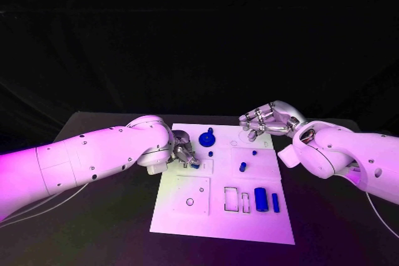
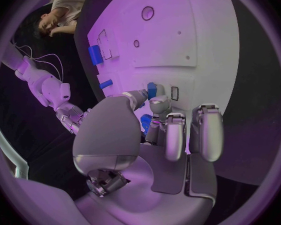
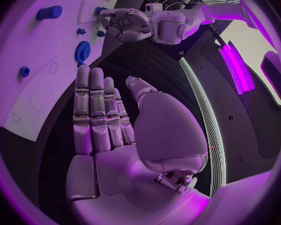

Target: Assemble the parts on the task board

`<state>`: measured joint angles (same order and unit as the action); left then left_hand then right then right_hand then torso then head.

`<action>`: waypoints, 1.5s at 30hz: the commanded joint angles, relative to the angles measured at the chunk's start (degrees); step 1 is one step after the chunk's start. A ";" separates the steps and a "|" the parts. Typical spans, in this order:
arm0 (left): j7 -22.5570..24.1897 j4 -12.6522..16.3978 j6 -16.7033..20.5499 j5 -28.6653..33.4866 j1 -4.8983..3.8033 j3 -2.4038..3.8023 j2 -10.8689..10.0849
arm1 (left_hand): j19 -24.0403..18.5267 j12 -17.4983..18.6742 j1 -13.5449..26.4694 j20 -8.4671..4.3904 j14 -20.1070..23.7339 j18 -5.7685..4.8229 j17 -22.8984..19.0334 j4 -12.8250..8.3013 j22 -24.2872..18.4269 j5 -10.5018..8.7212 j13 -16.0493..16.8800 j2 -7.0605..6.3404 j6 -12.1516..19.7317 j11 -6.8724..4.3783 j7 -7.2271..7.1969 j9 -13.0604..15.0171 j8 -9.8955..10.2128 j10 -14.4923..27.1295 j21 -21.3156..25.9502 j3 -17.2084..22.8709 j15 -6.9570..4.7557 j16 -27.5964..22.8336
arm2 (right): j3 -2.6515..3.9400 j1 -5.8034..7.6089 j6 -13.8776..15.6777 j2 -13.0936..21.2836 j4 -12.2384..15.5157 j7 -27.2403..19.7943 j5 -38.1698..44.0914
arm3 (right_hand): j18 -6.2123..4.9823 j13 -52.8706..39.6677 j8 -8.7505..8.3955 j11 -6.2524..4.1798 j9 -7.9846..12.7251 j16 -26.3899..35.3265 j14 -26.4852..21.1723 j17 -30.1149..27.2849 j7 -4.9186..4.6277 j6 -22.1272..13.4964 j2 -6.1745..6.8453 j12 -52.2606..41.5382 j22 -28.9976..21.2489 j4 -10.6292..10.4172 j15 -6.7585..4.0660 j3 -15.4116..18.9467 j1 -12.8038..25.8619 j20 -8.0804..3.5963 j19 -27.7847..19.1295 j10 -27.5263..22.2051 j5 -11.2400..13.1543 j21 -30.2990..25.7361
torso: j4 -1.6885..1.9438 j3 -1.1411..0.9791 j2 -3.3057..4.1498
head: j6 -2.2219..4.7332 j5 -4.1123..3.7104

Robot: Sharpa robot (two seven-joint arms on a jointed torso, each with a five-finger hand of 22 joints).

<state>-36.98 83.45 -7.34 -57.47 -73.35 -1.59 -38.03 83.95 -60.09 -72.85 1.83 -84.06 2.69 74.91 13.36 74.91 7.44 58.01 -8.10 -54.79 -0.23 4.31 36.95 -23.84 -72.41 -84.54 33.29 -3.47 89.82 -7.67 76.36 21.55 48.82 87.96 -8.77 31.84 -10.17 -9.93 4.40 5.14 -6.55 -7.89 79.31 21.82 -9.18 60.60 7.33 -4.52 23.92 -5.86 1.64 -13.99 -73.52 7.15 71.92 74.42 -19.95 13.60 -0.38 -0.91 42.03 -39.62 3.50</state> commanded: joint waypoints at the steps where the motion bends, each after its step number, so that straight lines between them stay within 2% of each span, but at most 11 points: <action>1: 0.03 0.12 1.64 -2.11 0.17 -0.02 0.15 | 1.05 -0.36 0.29 0.10 -5.94 -0.35 15.09 -5.50 4.06 0.05 0.04 0.36 -0.03 0.01 -0.22 -0.01 0.03 -0.39 -0.34 5.83 -0.19 0.18 | 0.00 -0.04 -0.68 0.00 0.13 -0.22 0.41 | -0.10 -0.07 0.37 -0.09 0.04 0.04 -0.45 0.05 -0.17 -0.38 -0.39 0.17 -0.08 0.00 -0.11 0.20 0.24 0.09 -0.38 -0.46 -0.30 -0.29 | 0.01 0.02 0.05 | 0.04 0.02; 9: 0.00 0.51 1.40 -1.35 0.21 -0.01 0.02 | 1.11 -0.67 0.63 0.06 -5.94 -0.37 15.09 -5.58 4.16 0.04 0.35 0.38 -0.06 -0.04 -0.27 0.14 -0.04 -0.63 -0.38 6.00 -0.23 0.18 | 0.00 -0.04 -0.66 0.00 0.10 -0.21 0.41 | -0.10 -0.09 0.38 -0.08 0.04 0.04 -0.47 0.10 -0.16 -0.39 -0.43 0.15 -0.08 -0.06 -0.11 0.23 0.31 0.10 -0.40 -0.46 -0.37 -0.29 | 0.01 0.08 0.04 | -0.12 -0.09; 45: -2.02 0.72 -0.41 -2.78 0.21 -0.01 -0.02 | 1.37 -1.96 2.51 -0.25 -5.94 -0.46 15.09 -6.41 4.64 -0.05 1.56 0.14 -0.89 -0.56 -0.94 1.54 -1.33 -1.77 -0.60 6.43 -0.65 0.18 | 0.00 -0.04 -0.79 0.06 0.03 -0.23 0.41 | -0.12 -0.18 0.45 -0.08 0.03 -0.01 -0.53 0.28 -0.15 -0.41 -0.57 0.11 -0.12 -0.28 -0.09 0.40 0.58 0.14 -0.44 -0.48 -0.70 -0.27 | 0.05 0.05 0.02 | -0.43 -0.03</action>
<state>-38.25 84.03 -6.45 -59.75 -73.23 -1.56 -38.13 83.95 -61.89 -70.91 1.83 -83.85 2.69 74.94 12.35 74.93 7.24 59.53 -7.94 -55.11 -0.93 4.19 38.35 -24.76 -73.73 -84.75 34.29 -3.68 89.82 -7.68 76.35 21.55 48.89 87.94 -8.76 31.84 -10.18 -10.06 4.62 5.14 -6.55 -7.89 79.10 22.06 -9.18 60.60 7.09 -4.52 23.88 -6.01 1.43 -13.84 -73.28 7.15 71.92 74.42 -20.51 13.60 -0.34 -0.87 42.05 -40.04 3.45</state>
